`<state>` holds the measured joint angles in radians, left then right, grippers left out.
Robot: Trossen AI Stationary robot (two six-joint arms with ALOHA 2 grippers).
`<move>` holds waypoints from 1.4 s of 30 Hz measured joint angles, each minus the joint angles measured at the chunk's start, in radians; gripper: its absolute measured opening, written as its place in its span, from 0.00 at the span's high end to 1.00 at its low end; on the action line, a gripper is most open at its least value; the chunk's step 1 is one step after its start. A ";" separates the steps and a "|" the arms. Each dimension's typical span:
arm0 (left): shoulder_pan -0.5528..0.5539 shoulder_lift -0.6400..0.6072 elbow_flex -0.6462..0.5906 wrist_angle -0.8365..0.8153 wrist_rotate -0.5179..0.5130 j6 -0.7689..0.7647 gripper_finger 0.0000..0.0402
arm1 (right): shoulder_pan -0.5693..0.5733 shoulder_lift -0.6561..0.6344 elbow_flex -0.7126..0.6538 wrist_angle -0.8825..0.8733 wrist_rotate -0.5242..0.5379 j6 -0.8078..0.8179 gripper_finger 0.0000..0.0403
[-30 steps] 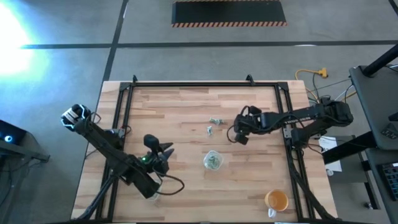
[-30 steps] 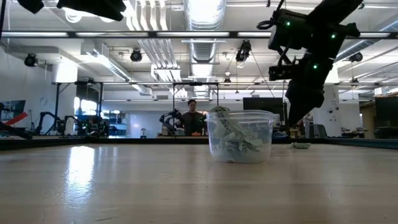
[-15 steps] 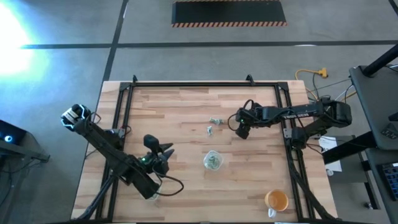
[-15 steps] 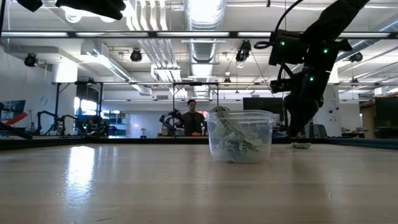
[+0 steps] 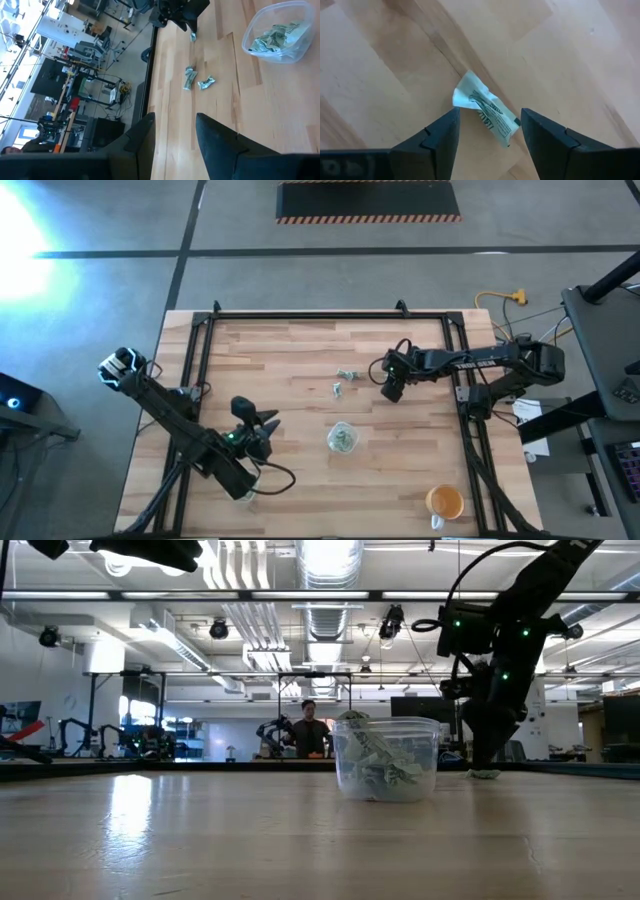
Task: Pick and place items into bin
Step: Put the light green packet into the top transparent bin
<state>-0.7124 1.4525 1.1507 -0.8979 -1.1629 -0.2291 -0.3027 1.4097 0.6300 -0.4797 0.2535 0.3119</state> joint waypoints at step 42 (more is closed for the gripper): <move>0.000 0.000 -0.032 0.000 0.000 0.000 0.69 | -0.054 0.051 0.000 0.049 -0.093 -0.110 0.98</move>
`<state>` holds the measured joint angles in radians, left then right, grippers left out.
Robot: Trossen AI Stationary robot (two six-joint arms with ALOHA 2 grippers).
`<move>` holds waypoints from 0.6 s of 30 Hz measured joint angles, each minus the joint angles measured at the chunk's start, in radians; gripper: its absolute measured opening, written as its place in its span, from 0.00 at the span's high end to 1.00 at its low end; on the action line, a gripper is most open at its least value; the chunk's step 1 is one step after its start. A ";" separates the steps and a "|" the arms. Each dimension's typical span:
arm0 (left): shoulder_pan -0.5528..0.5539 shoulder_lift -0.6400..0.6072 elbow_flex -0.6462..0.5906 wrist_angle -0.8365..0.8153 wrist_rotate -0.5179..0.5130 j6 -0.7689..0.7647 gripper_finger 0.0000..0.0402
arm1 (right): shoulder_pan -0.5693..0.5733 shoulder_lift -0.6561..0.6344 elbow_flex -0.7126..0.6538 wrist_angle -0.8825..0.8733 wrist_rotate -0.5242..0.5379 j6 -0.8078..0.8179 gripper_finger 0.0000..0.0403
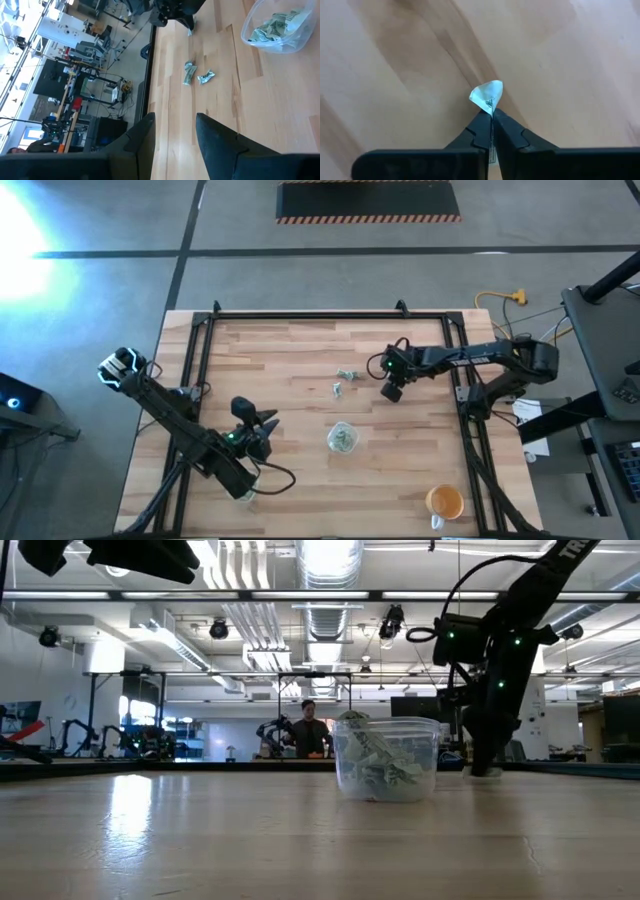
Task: Pick and place items into bin
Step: Put the light green packet into the top transparent bin
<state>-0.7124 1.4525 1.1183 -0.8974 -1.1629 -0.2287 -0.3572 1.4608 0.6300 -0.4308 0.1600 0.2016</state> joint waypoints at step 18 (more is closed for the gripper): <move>0.000 0.000 0.000 0.000 0.000 0.001 0.69 | 0.173 -0.151 0.002 0.120 -0.069 -0.071 0.98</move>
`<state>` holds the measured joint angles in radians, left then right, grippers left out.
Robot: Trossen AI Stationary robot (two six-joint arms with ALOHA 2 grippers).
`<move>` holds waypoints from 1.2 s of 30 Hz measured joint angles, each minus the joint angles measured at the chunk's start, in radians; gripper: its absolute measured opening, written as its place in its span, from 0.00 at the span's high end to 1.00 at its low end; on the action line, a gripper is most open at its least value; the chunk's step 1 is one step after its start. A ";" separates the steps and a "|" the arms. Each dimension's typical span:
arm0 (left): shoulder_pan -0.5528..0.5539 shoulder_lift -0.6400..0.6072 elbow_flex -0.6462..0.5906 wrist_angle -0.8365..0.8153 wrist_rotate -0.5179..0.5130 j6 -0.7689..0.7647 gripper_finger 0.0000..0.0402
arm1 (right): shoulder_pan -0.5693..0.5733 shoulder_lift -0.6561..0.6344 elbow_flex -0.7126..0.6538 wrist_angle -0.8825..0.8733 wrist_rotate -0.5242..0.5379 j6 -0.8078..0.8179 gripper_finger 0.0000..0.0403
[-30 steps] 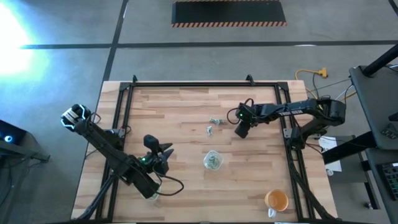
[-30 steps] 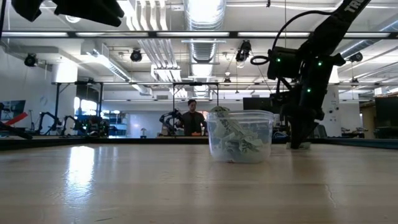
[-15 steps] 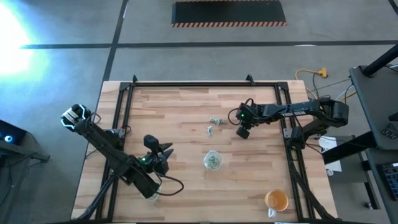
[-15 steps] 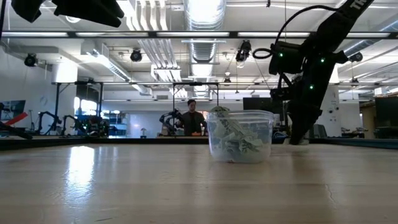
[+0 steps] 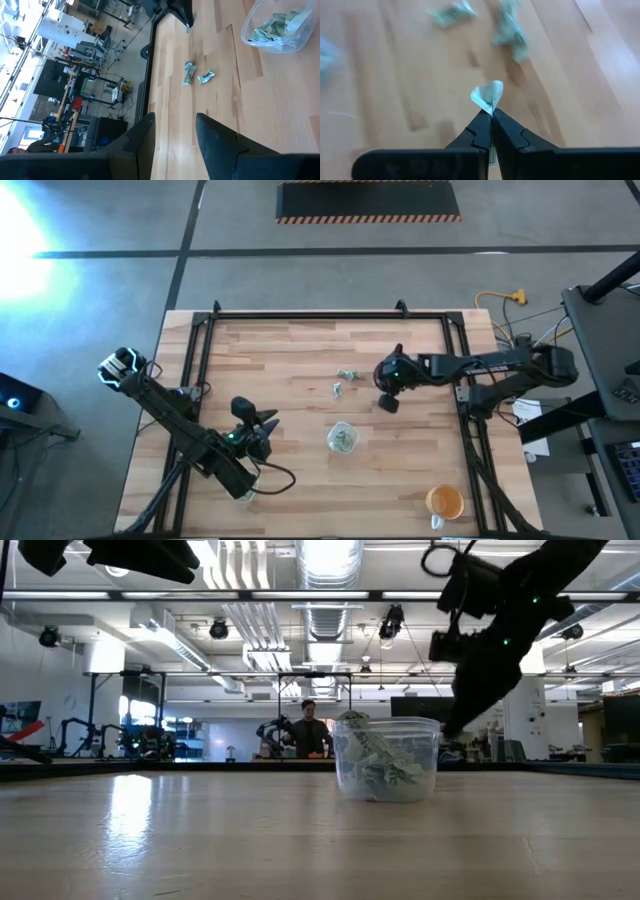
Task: Pick and place items into bin
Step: Put the light green packet into the top transparent bin
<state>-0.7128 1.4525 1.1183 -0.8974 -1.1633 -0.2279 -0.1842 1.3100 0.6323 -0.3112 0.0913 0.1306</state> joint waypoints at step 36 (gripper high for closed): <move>0.000 0.000 -0.012 0.000 0.000 0.000 0.69 | 0.213 0.290 0.176 0.344 -0.392 -0.213 0.98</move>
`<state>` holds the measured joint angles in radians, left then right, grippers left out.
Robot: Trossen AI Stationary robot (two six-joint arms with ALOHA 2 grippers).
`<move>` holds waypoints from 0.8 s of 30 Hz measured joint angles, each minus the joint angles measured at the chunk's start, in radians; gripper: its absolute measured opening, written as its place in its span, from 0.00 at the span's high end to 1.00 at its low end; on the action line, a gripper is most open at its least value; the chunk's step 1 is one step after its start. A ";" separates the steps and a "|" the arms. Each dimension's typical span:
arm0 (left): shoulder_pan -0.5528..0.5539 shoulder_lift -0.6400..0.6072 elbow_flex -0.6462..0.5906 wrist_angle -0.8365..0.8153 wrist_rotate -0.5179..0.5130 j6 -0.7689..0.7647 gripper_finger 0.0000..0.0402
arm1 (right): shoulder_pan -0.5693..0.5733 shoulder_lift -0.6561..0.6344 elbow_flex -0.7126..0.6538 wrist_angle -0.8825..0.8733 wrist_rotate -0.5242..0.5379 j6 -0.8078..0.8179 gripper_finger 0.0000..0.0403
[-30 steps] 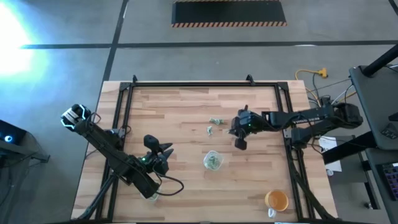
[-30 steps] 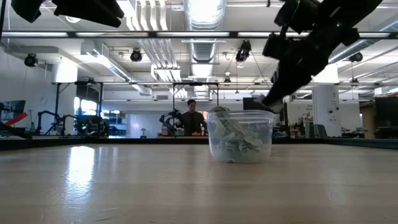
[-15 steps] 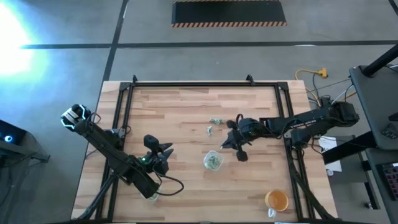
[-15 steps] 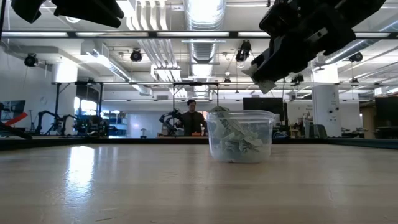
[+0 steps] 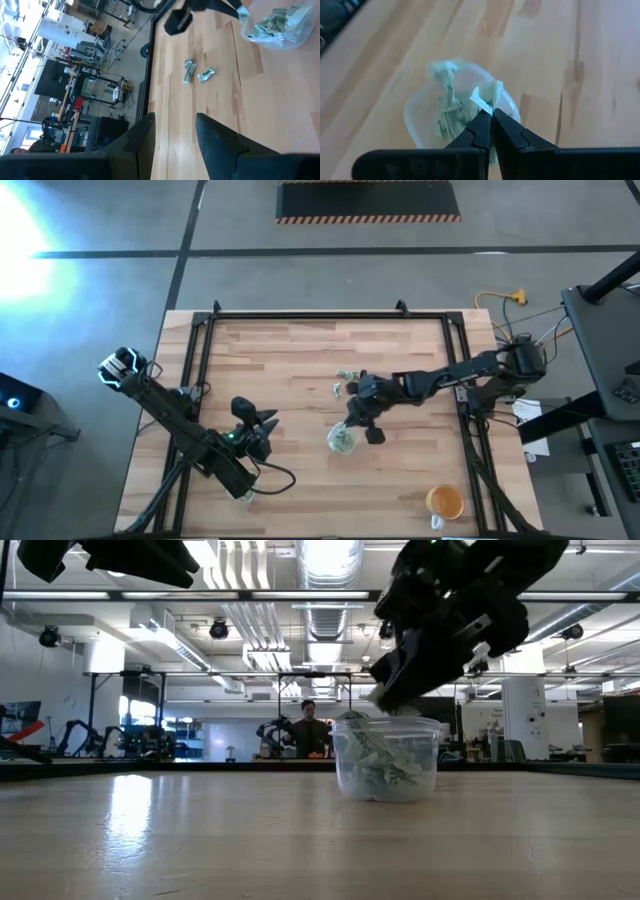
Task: Pick and place items into bin
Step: Put the light green packet into the top transparent bin
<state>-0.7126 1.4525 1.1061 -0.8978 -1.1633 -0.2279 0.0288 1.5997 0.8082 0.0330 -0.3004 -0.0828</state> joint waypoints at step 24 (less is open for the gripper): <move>0.000 0.000 0.000 -0.001 0.000 0.000 0.69 | 0.026 0.083 0.163 -0.213 0.013 -0.034 0.98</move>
<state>-0.7124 1.4525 1.1057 -0.8989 -1.1629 -0.2279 0.0548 1.6829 0.9717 -0.1797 -0.2874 -0.1169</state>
